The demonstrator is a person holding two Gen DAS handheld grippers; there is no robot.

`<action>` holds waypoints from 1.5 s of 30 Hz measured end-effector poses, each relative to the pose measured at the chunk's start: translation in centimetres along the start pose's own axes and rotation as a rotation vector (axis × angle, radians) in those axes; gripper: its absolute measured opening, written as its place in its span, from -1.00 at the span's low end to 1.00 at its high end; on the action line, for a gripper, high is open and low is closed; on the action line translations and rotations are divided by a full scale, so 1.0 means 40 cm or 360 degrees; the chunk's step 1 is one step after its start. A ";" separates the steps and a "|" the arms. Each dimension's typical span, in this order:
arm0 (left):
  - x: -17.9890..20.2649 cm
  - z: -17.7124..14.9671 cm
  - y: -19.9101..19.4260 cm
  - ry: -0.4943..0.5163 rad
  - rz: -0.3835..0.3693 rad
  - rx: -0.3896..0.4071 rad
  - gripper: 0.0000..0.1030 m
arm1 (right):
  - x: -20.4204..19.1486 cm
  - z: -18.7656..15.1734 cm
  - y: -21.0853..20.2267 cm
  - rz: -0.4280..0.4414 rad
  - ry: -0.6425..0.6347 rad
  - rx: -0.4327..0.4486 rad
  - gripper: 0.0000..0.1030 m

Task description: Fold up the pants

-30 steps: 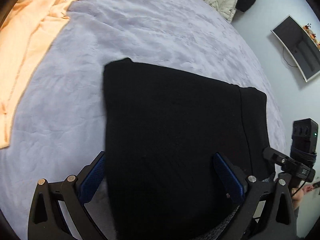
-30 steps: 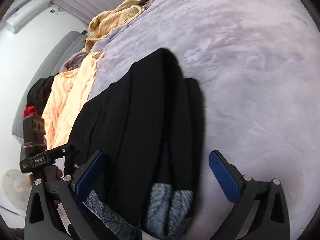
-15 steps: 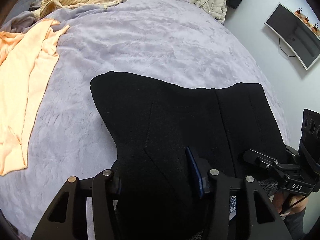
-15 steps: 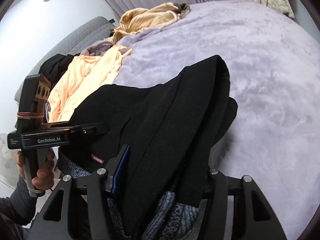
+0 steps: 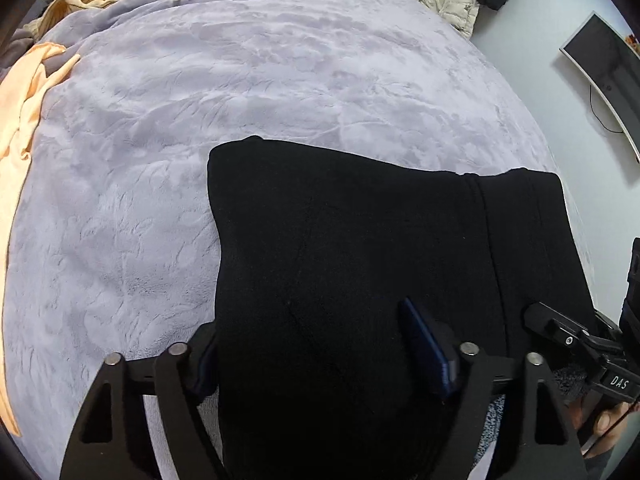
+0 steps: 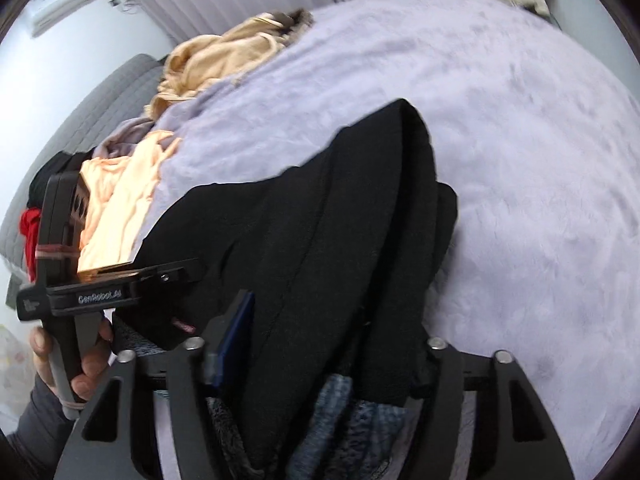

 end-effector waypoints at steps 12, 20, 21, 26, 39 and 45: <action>0.108 -0.038 -0.177 0.0353 0.0065 0.0246 0.74 | -0.225 -0.083 -0.188 -0.0096 -0.0493 0.0361 0.96; 0.110 -0.111 -0.081 0.0427 0.0249 0.0158 0.94 | -0.149 -0.070 -0.118 0.0031 -0.0305 0.0191 0.96; 0.108 -0.109 -0.079 0.0425 0.0246 0.0157 0.94 | -0.147 -0.029 -0.146 0.0010 -0.0324 0.0265 0.96; 0.097 -0.102 -0.070 0.0384 0.0259 0.0158 0.96 | -0.144 0.133 -0.095 -0.0098 -0.0377 0.0253 0.96; 0.098 -0.102 -0.106 0.0292 0.0269 0.0222 0.97 | -0.105 0.115 -0.053 -0.0431 -0.0248 0.0166 0.99; 0.095 -0.122 -0.154 0.0196 0.0328 0.0312 0.97 | -0.106 -0.005 -0.191 -0.0738 -0.0218 0.0277 0.99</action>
Point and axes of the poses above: each gripper's, at about its wrist camera, not at the fingertips, and y roughly the way its jaws point, x to its right, z to its top, the point moved 8 cm from there along y, roughly the way its jaws point, and after that the axes turned 4 degrees about -y, right-handed, at the moved point
